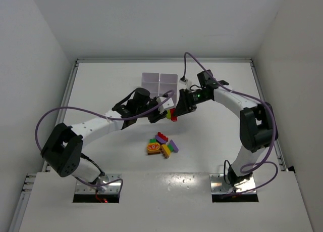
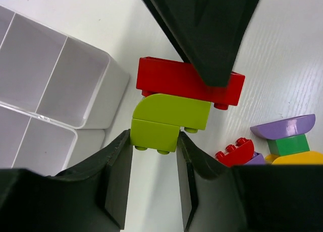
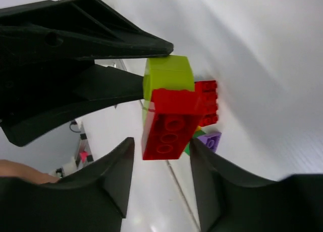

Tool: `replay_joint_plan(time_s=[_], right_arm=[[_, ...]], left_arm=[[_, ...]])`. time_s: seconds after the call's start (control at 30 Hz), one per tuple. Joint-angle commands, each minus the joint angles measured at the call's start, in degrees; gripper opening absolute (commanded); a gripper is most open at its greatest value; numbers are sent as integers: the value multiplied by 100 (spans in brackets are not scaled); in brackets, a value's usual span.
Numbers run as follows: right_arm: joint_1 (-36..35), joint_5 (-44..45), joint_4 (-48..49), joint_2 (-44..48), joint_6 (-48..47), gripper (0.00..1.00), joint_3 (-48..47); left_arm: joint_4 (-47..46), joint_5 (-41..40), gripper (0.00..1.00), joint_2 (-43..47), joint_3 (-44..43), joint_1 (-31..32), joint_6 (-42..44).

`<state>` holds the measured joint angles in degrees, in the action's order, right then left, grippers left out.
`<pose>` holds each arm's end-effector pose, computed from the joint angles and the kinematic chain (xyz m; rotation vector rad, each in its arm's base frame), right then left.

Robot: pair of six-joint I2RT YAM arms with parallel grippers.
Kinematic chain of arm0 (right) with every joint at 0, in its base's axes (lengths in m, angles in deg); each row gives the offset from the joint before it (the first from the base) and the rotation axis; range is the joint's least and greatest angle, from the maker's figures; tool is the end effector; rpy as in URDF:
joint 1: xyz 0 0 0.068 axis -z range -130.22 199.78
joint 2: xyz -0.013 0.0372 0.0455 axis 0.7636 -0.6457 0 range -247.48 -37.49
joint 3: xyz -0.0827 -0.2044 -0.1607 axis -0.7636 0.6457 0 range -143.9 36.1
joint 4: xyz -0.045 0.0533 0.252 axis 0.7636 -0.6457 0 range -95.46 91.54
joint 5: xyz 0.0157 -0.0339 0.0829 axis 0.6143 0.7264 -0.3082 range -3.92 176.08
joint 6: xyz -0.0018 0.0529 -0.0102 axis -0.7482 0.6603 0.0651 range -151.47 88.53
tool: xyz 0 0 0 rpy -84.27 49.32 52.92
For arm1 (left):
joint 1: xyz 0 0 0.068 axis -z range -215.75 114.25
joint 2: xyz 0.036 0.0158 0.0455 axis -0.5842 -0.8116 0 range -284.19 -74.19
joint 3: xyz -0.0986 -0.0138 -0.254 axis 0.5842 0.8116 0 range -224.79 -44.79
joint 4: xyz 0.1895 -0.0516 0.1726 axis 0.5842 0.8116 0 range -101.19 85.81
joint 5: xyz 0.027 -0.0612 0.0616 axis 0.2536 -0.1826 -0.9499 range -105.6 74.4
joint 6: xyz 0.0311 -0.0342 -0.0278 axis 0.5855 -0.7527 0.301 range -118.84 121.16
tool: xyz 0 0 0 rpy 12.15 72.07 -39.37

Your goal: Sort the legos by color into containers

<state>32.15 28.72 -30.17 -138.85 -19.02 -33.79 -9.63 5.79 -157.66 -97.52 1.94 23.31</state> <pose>0.3287 0.1360 0.2125 -0.4492 2.5420 1.5105 0.2467 -0.2070 0.2449 1.2545 1.7358 -0.5571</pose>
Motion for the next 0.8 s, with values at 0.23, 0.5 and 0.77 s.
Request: replay_joint_plan(time_s=[0.23, 0.5, 0.77], right_arm=[[75, -231, 244, -86, -41, 0, 45], [190, -179, 69, 28, -277, 0, 204], [628, -56, -205, 248, -550, 0, 475]], left_arm=[[-438, -38, 0, 120, 140, 151, -229], [-438, -152, 0, 374, 421, 151, -177], [-279, -205, 0, 690, 747, 151, -71]])
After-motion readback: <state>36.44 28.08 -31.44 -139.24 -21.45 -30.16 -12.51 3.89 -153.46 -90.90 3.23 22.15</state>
